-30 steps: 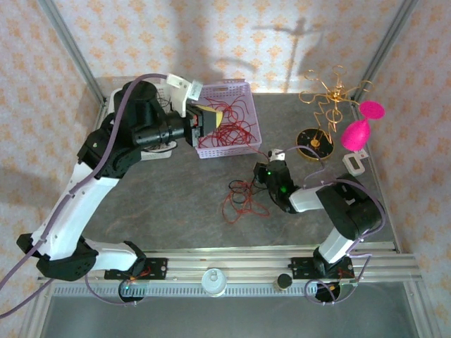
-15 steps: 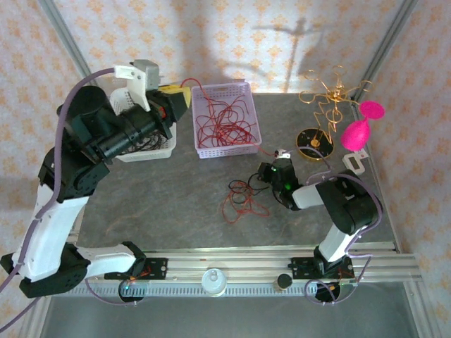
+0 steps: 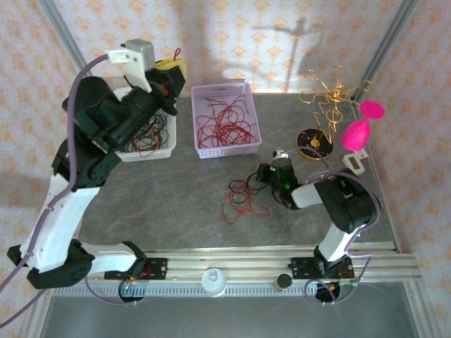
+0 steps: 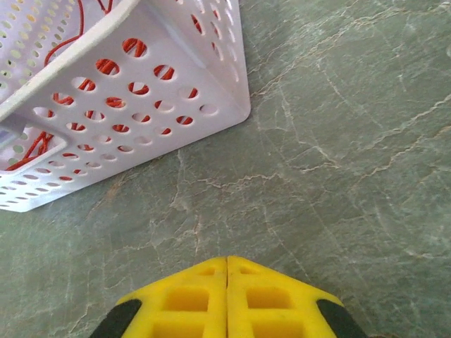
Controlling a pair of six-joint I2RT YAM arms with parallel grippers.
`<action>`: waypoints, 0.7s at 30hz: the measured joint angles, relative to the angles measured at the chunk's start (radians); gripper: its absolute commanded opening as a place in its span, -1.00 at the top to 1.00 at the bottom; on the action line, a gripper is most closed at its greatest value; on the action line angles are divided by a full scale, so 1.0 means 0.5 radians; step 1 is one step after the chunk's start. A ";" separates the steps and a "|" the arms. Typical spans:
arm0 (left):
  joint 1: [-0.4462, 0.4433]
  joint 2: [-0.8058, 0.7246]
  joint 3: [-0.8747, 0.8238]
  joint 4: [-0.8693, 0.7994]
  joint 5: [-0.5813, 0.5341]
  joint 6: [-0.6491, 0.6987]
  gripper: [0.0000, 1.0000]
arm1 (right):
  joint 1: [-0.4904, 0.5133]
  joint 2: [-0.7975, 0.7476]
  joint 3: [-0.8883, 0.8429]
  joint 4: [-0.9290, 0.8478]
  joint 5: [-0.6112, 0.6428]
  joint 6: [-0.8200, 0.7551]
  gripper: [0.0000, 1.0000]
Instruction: Untangle the cables
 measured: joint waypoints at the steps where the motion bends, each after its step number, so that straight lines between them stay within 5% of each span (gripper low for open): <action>1: 0.012 0.022 -0.003 0.016 -0.018 0.009 1.00 | 0.000 -0.006 0.000 -0.001 -0.017 -0.003 0.82; 21: 0.269 0.353 -0.087 0.338 -0.019 0.002 1.00 | 0.000 -0.616 0.034 -0.323 -0.085 -0.156 0.52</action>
